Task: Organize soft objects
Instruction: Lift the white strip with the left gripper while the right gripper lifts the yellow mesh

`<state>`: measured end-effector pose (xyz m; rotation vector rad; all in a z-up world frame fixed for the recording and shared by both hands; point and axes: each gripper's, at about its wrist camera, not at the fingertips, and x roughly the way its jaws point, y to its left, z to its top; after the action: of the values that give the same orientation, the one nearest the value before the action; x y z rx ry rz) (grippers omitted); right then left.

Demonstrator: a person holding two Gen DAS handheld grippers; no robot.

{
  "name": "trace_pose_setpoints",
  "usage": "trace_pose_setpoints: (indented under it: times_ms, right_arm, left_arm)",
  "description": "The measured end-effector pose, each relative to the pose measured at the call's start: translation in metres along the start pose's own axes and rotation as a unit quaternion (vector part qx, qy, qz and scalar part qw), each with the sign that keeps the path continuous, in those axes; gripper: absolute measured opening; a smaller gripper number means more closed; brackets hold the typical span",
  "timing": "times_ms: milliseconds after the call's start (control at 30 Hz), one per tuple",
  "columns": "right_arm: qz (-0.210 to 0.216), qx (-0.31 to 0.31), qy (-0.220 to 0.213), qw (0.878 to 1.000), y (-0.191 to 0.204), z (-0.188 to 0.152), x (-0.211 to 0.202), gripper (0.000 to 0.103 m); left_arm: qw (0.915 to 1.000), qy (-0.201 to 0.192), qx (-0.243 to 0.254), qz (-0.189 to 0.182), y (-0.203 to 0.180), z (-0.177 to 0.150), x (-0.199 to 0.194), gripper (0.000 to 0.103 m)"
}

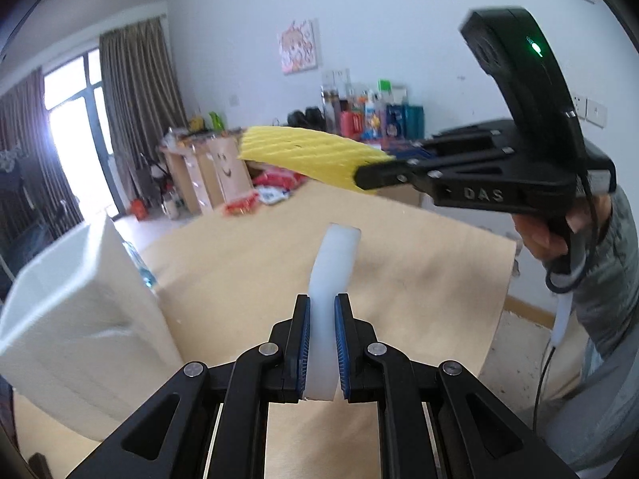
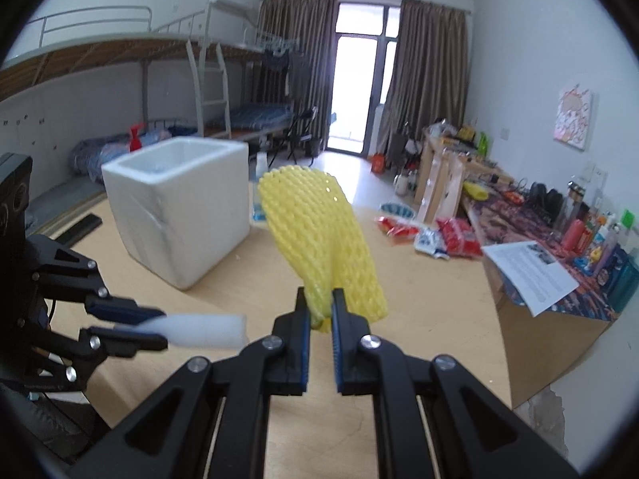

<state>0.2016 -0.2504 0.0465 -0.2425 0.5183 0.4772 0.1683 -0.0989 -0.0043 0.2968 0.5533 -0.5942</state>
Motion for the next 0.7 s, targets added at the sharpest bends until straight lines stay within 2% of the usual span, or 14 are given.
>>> trace_pose_setpoints:
  times_ms: [167,433,700]
  right_arm:
    - [-0.006,0.011,-0.043,0.999,0.007,0.003,-0.026,0.012]
    - [0.0,0.028,-0.08,0.996,0.015,0.002,-0.042,0.012]
    - [0.003,0.049,-0.093,0.994,0.019,-0.004,-0.042,0.012]
  left_arm:
    - [0.999,-0.037,-0.009,0.022,0.007,0.008,-0.03,0.013]
    - [0.9927,-0.097,-0.041,0.059,0.023,0.018,-0.068,0.013]
    - [0.9898,-0.109,-0.045,0.079,0.023,0.015,-0.076,0.013]
